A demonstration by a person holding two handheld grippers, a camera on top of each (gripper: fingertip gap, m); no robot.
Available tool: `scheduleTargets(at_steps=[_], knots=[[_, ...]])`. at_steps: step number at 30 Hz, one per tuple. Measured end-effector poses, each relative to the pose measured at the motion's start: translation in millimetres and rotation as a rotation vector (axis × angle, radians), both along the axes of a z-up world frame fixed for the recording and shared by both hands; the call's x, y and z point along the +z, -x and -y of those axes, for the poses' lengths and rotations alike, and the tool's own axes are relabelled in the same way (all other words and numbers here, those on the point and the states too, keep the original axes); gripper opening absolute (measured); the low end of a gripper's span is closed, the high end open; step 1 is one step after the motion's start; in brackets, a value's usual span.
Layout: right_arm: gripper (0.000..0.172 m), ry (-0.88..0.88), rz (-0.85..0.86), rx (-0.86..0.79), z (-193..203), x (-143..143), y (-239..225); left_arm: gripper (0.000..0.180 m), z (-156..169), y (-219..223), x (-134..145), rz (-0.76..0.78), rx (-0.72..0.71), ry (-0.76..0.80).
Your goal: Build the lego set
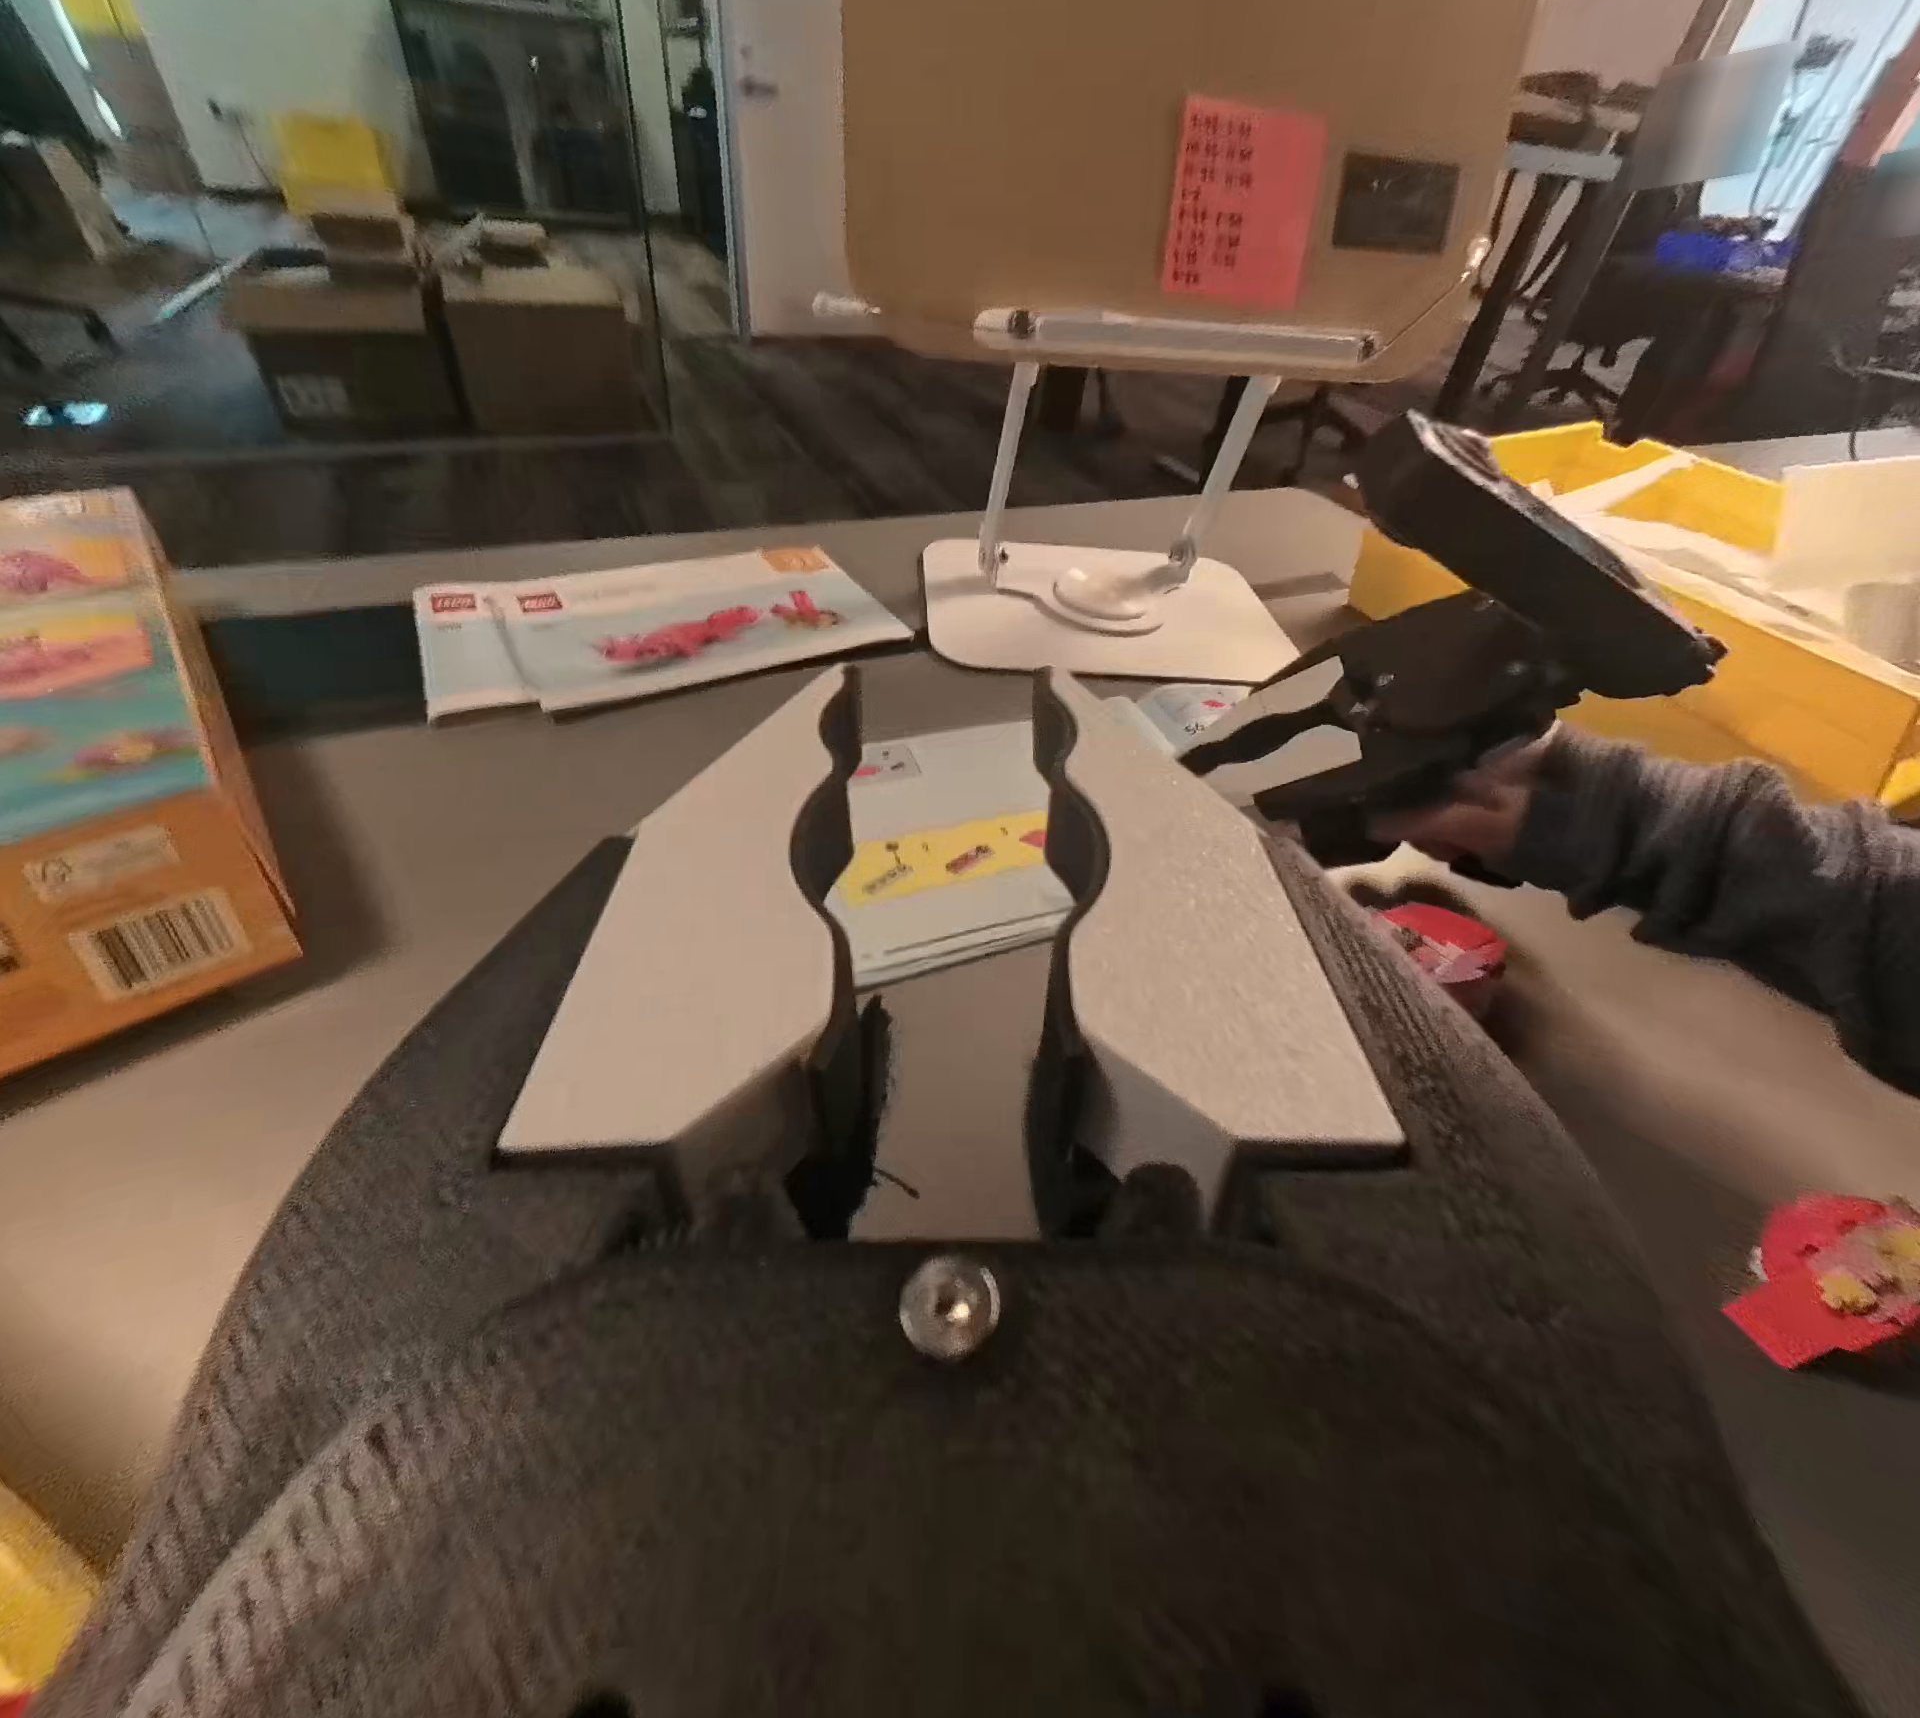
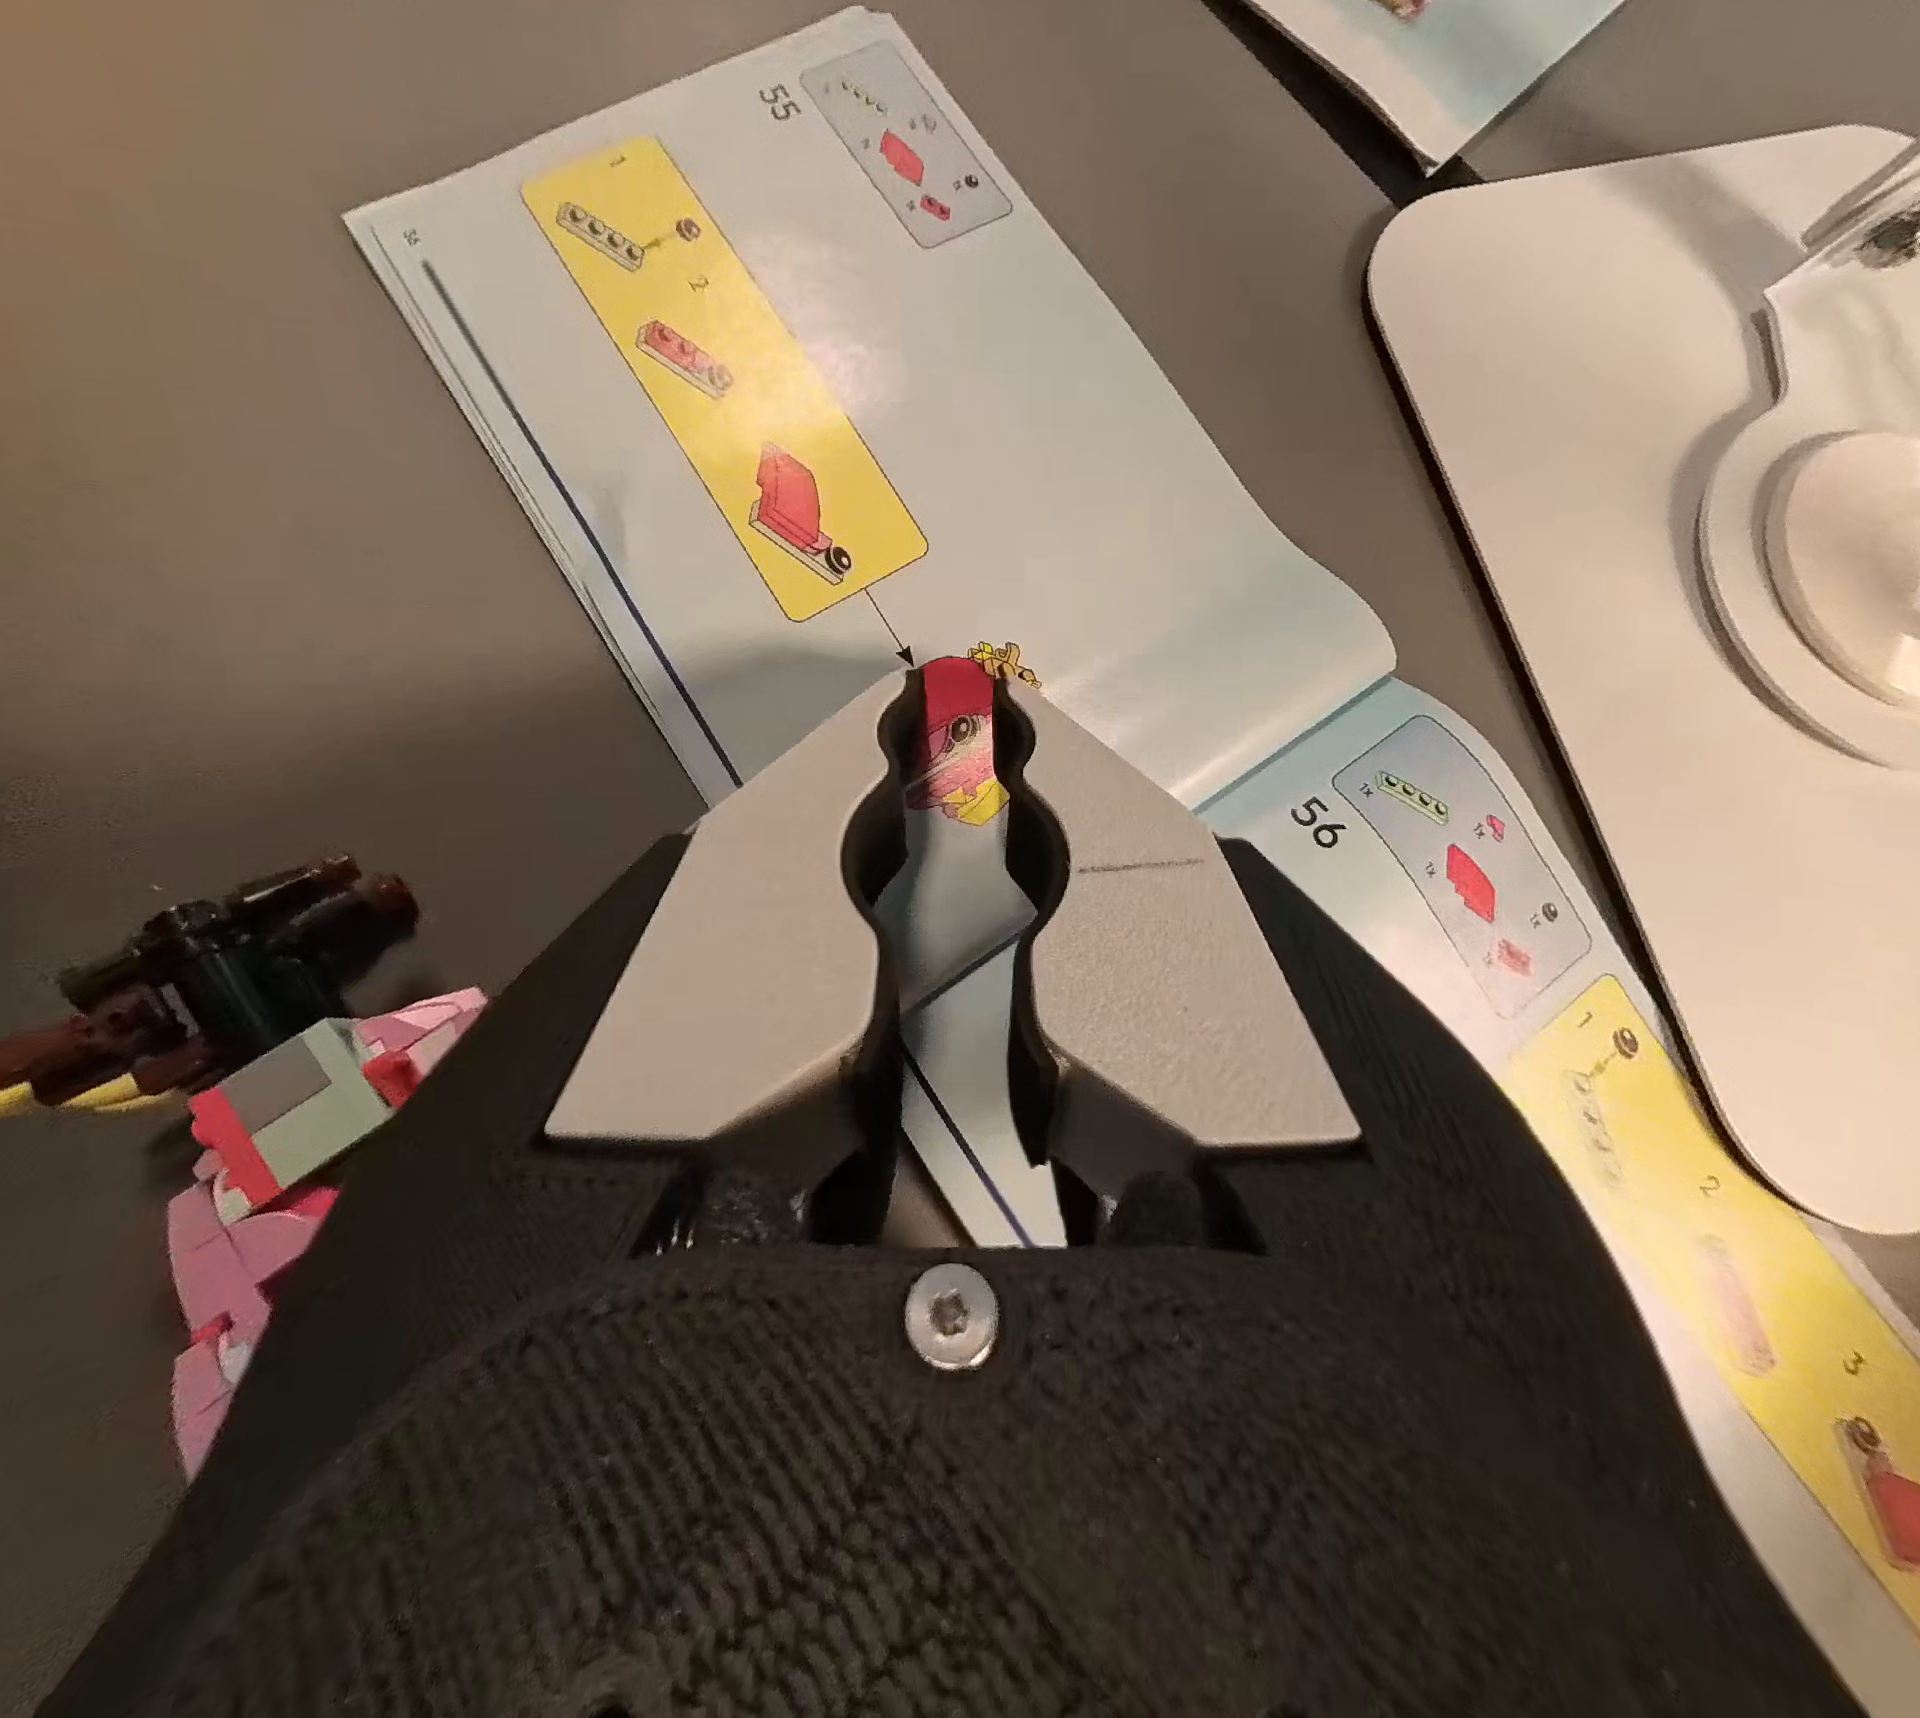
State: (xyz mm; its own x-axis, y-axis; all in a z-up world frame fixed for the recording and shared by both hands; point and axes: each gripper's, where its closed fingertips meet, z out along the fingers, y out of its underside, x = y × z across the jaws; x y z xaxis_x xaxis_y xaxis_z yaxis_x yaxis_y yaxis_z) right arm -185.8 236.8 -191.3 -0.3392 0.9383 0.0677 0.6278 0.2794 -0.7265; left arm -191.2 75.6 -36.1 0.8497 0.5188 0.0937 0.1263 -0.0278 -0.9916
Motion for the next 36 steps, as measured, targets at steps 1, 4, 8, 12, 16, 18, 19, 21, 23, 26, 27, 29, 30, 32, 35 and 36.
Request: scheduleTargets(at_steps=[1,4,8,12,16,18,19,21,23,26,27,29,30,32,35,36], knots=[[0.012,0.002,0.006,0.007,0.3,-0.2,-0.6,0.032,-2.4,-1.7,0.8,-0.014,-0.024,-0.003],[0.012,0.043,0.043,0.028,1.1,-0.4,-5.8,0.035,-11.2,-8.0,-6.8,-0.038,-0.094,0.040],[0.014,0.057,0.036,0.034,1.4,-0.3,-13.9,0.035,-8.1,-14.4,-6.7,-0.118,-0.119,0.031],[0.035,-0.034,-0.120,-0.019,-12.3,23.4,-24.5,0.035,-14.6,-31.6,-12.8,-0.154,-0.160,0.014],[0.026,-0.049,-0.545,-0.222,-37.6,87.1,-64.4,0.034,-18.8,-45.6,-17.3,-0.176,-0.182,-0.011],[0.019,-0.107,-0.733,-0.363,-55.2,107.6,-98.3,0.030,-19.1,-59.6,-9.4,-0.207,-0.211,-0.075],[0.017,-0.141,-0.809,-0.420,-61.3,113.8,-114.9,0.027,-21.2,-70.0,-6.7,-0.224,-0.241,-0.093],[0.013,-0.224,-0.908,-0.484,-66.4,119.5,-139.2,0.023,-28.3,-97.3,-4.2,-0.244,-0.318,-0.118],[0.012,-0.336,-0.960,-0.483,-63.8,126.7,-147.2,0.010,-30.8,-140.6,5.4,-0.255,-0.453,-0.238],[0.006,-0.461,-0.980,-0.401,-48.8,126.1,-136.4,0.010,-23.1,-220.6,8.1,-0.373,-0.722,-0.413],[0.005,-0.483,-0.982,-0.376,-44.6,125.4,-131.9,0.011,-28.0,-233.9,0.0,-0.433,-0.741,-0.361],[0.004,-0.479,-0.978,-0.326,-36.5,122.6,-125.4,0.011,-38.7,-245.4,-15.4,-0.532,-0.738,-0.258],[0.004,-0.474,-0.971,-0.310,-34.6,120.6,-124.2,0.011,-41.1,-248.2,-19.8,-0.557,-0.739,-0.236],[0.002,-0.468,-0.979,-0.329,-38.4,121.8,-126.6,0.010,-42.3,-252.7,-23.8,-0.558,-0.764,-0.225],[0.003,-0.407,-0.990,-0.370,-46.6,123.1,-129.5,0.010,-44.9,-253.3,-28.3,-0.517,-0.789,-0.204],[0.003,-0.389,-0.988,-0.380,-49.1,122.7,-129.8,0.011,-46.2,-253.3,-30.2,-0.510,-0.791,-0.191]])
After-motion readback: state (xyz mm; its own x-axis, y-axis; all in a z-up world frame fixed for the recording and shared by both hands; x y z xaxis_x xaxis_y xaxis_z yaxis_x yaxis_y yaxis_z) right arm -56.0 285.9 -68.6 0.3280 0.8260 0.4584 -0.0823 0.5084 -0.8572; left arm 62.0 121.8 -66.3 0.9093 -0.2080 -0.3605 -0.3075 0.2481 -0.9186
